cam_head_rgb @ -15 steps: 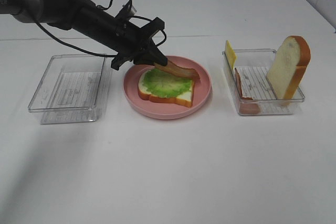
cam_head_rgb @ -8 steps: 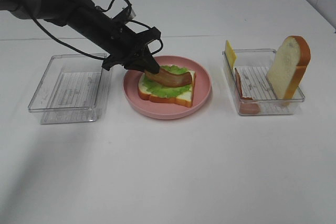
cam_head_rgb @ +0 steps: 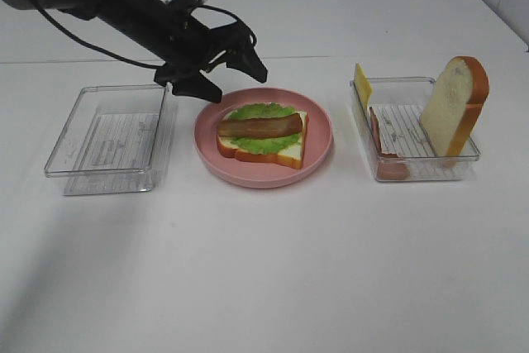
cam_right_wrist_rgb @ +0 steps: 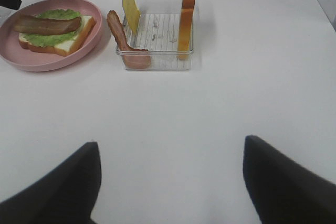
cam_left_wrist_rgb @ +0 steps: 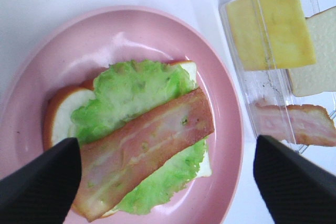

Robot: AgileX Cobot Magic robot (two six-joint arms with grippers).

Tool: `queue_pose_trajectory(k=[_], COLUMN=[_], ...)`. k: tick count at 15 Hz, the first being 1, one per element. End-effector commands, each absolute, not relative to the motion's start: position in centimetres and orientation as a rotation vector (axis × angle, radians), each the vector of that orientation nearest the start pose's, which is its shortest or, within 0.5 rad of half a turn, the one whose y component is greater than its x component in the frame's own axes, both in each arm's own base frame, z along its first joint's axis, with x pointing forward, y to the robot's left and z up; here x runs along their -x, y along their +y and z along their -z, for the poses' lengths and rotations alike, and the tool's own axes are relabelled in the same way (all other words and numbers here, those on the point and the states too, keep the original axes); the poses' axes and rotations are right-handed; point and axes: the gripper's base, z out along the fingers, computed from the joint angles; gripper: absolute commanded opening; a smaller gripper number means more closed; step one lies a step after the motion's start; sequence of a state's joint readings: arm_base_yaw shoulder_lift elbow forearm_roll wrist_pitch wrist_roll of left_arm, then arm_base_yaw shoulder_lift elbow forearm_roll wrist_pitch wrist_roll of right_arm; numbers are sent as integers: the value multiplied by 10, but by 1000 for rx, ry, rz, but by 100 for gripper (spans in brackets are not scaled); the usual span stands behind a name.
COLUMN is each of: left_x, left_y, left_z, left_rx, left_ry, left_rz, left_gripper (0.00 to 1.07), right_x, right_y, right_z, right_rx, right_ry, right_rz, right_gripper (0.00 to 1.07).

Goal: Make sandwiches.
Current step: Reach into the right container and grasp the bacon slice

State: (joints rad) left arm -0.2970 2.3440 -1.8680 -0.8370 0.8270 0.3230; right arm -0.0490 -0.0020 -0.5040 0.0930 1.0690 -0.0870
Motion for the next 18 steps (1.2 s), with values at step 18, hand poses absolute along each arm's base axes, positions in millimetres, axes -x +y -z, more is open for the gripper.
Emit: queue_pose_trajectory(k=[18], left_x=[-320], left_y=[-111], left_z=[-351], left_rx=[-413], left_ry=[2789], left_rz=[256], left_gripper=[85], right_x=[8], right_y=[8], right_z=[-278], right_rx=[44], right_ry=[2019], right_rz=[-22], right_gripper=[73])
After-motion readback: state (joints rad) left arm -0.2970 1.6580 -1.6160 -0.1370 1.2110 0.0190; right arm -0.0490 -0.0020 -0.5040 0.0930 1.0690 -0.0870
